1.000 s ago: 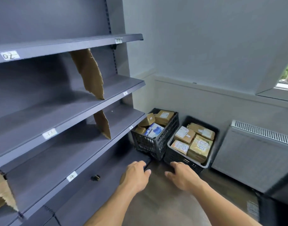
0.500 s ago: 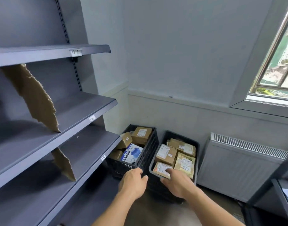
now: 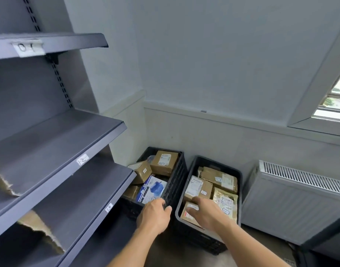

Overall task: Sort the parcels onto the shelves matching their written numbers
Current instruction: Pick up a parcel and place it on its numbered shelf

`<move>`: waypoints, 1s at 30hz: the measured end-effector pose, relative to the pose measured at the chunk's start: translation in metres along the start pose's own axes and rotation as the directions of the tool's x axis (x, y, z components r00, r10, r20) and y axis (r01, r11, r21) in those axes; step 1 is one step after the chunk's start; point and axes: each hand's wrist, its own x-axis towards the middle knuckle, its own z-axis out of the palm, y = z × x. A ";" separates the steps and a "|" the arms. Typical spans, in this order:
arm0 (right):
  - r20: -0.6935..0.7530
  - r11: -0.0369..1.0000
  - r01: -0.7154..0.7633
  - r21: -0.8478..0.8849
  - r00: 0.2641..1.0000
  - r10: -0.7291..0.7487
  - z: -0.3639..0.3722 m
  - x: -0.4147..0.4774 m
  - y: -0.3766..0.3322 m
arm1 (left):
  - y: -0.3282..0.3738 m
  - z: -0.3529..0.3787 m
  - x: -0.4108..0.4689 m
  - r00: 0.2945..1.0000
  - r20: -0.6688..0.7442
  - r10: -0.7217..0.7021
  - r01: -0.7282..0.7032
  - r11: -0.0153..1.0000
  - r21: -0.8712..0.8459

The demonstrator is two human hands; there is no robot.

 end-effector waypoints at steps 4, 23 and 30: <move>0.060 0.999 0.030 -0.032 0.998 -0.028 -0.019 0.069 0.004 | 0.016 0.003 0.052 0.996 -0.014 -0.084 0.083 0.996 -0.032; 0.382 0.945 0.306 -0.116 0.892 -0.242 -0.071 0.331 -0.012 | 0.072 0.020 0.219 0.876 -0.016 -0.481 0.449 0.829 -0.333; 0.421 0.950 0.306 -0.067 0.872 -0.252 -0.024 0.418 -0.024 | 0.026 0.051 0.293 0.752 0.006 -0.659 0.590 0.669 -0.452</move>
